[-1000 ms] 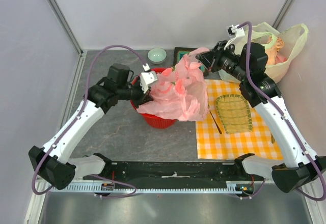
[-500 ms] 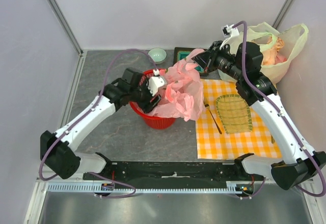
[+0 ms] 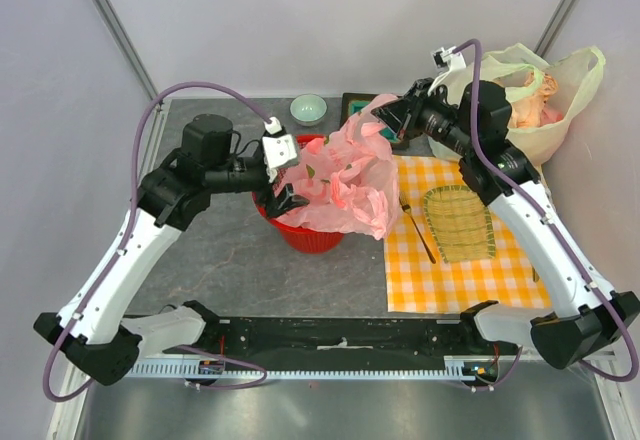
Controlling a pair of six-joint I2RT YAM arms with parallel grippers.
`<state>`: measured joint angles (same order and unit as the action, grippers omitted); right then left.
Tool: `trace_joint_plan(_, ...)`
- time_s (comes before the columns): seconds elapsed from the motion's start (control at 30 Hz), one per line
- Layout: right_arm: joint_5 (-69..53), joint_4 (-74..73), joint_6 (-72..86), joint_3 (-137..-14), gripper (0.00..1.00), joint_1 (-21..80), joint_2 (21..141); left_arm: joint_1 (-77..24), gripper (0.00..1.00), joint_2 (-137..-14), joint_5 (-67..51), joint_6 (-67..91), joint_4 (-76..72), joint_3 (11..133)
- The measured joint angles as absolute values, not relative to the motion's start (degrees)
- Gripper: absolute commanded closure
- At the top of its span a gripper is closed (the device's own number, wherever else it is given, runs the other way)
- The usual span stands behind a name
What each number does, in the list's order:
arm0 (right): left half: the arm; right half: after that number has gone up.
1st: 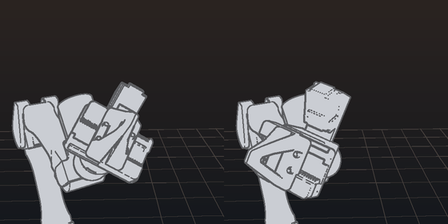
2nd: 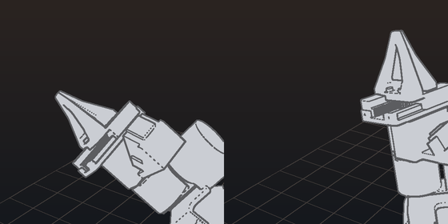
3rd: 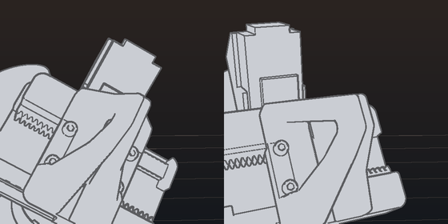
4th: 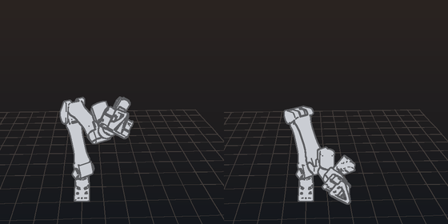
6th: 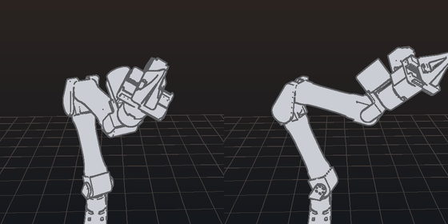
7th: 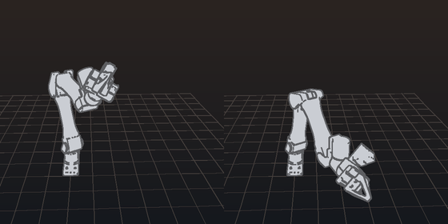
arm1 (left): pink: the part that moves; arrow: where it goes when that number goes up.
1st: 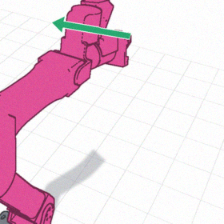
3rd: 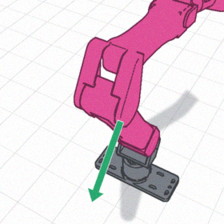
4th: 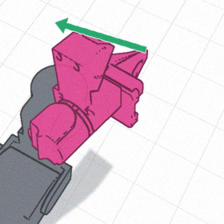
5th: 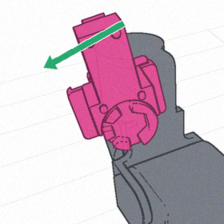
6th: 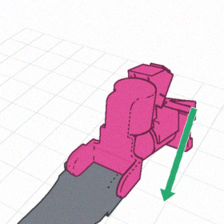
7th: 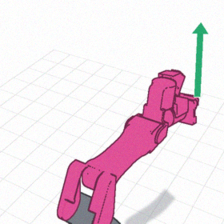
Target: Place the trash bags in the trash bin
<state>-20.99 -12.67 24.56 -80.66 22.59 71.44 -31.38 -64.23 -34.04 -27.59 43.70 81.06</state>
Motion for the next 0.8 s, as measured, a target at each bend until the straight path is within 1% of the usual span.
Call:
trace_joint_plan(0.13, -21.02, -11.68, 24.93, -80.66, 1.0, 23.31, 71.85, -33.95, 0.1, -66.22, -36.12, -32.05, 43.64, 81.54)
trace_joint_plan(0.3, -20.99, -10.81, 25.32, -80.95, 1.0, 24.32, 73.14, -40.1, 0.09, -69.12, -35.86, -38.28, 43.11, 85.21)
trace_joint_plan(0.43, -20.93, -10.66, 25.41, -81.69, 1.0, 25.04, 74.22, -45.82, 0.09, -69.45, -34.33, -43.0, 42.96, 86.41)
trace_joint_plan(0.5, -20.91, -10.35, 25.61, -82.06, 1.0, 25.45, 74.67, -47.94, 0.11, -69.97, -34.0, -44.58, 42.68, 86.89)
trace_joint_plan(0.53, -20.91, -10.31, 25.74, -82.3, 1.0, 25.61, 74.89, -48.64, 0.19, -70.32, -33.91, -45.21, 42.7, 87.11)
trace_joint_plan(0.57, -20.91, -10.13, 25.85, -82.7, 1.0, 25.85, 75.22, -49.17, 0.29, -70.74, -33.63, -45.87, 42.72, 87.26)
trace_joint_plan(0.6, -20.93, -9.93, 25.96, -82.91, 1.0, 26.0, 75.5, -49.47, 0.43, -71.13, -33.23, -46.46, 42.81, 87.26)
trace_joint_plan(0.63, -20.95, -9.87, 26.15, -83.33, 1.0, 26.13, 75.85, -49.69, 0.63, -71.66, -32.42, -47.31, 43.24, 87.26)
trace_joint_plan(0.7, -20.97, -9.76, 26.28, -84.03, 1.0, 26.3, 76.6, -49.21, 0.76, -72.44, -30.48, -48.01, 44.25, 87.18)
trace_joint_plan(0.73, -20.95, -9.8, 26.24, -84.33, 1.0, 26.39, 76.9, -48.27, 0.89, -72.6, -30.15, -48.51, 45.04, 86.98)
trace_joint_plan(0.77, -20.95, -10.02, 26.04, -84.6, 1.0, 26.41, 77.14, -46.3, 0.96, -72.6, -30.44, -48.73, 46.09, 86.74)
trace_joint_plan(0.8, -20.91, -10.37, 25.65, -84.68, 1.0, 26.41, 77.28, -43.55, 0.98, -72.29, -31.0, -49.12, 47.62, 86.39)
